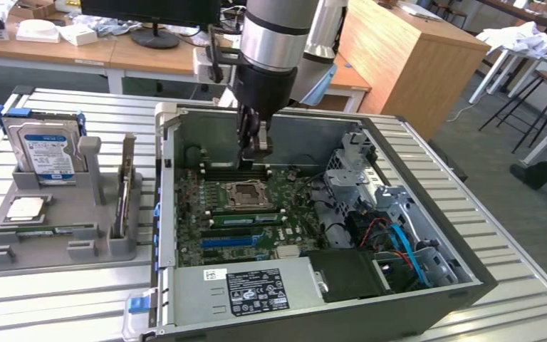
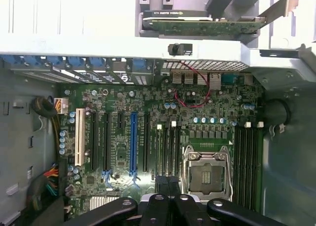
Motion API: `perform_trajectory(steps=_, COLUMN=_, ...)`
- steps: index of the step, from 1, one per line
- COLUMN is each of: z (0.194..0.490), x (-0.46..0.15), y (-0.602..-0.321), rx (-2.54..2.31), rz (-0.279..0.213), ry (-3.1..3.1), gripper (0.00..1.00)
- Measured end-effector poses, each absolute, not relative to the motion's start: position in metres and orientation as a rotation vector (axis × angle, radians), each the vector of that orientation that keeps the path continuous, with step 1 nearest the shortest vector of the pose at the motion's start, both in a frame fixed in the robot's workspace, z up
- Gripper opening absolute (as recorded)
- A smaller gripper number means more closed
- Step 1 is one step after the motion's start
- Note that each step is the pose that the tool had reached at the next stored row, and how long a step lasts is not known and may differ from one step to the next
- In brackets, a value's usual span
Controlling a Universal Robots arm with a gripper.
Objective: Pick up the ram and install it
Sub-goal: 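Press down the ram until it locks into place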
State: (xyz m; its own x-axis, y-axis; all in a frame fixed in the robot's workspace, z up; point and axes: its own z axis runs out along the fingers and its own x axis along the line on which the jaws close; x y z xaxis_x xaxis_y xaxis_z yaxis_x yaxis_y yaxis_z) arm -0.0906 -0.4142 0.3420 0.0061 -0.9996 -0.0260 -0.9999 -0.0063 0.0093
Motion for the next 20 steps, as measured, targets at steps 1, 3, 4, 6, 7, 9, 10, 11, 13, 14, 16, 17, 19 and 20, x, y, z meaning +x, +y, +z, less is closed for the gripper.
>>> perform_trajectory(steps=1, z=0.343, x=-0.091, y=-0.414, rx=-2.22, rz=0.039, ry=2.206, gripper=0.1)
perform_trajectory(steps=3, z=0.343, x=-0.091, y=-0.414, rx=-2.22, rz=0.039, ry=2.206, gripper=0.1)
perform_trajectory(steps=4, z=0.343, x=-0.091, y=-0.414, rx=-2.22, rz=0.039, ry=2.206, gripper=0.1)
perform_trajectory(steps=6, z=0.343, x=-0.091, y=-0.414, rx=-2.22, rz=0.039, ry=2.206, gripper=0.1)
perform_trajectory(steps=7, z=0.343, x=-0.091, y=-0.414, rx=-2.22, rz=0.039, ry=2.206, gripper=0.1)
perform_trajectory(steps=9, z=0.343, x=-0.091, y=-0.414, rx=-2.22, rz=0.039, ry=2.206, gripper=0.1)
perform_trajectory(steps=10, z=0.343, x=-0.09, y=-0.414, rx=-2.22, rz=0.039, ry=2.206, gripper=0.1)
perform_trajectory(steps=11, z=0.343, x=-0.09, y=-0.414, rx=-2.22, rz=0.039, ry=2.206, gripper=0.1)
perform_trajectory(steps=13, z=0.343, x=-0.088, y=-0.414, rx=-2.22, rz=0.039, ry=2.206, gripper=0.1)
perform_trajectory(steps=14, z=0.343, x=-0.086, y=-0.414, rx=-2.22, rz=0.039, ry=2.206, gripper=0.1)
perform_trajectory(steps=16, z=0.343, x=-0.082, y=-0.414, rx=-2.22, rz=0.039, ry=2.206, gripper=0.1)
perform_trajectory(steps=17, z=0.343, x=-0.078, y=-0.414, rx=-2.22, rz=0.039, ry=2.207, gripper=0.1)
perform_trajectory(steps=19, z=0.343, x=-0.07, y=-0.414, rx=-2.22, rz=0.04, ry=2.207, gripper=0.1)
perform_trajectory(steps=20, z=0.343, x=-0.067, y=-0.414, rx=-2.22, rz=0.04, ry=2.207, gripper=0.1)
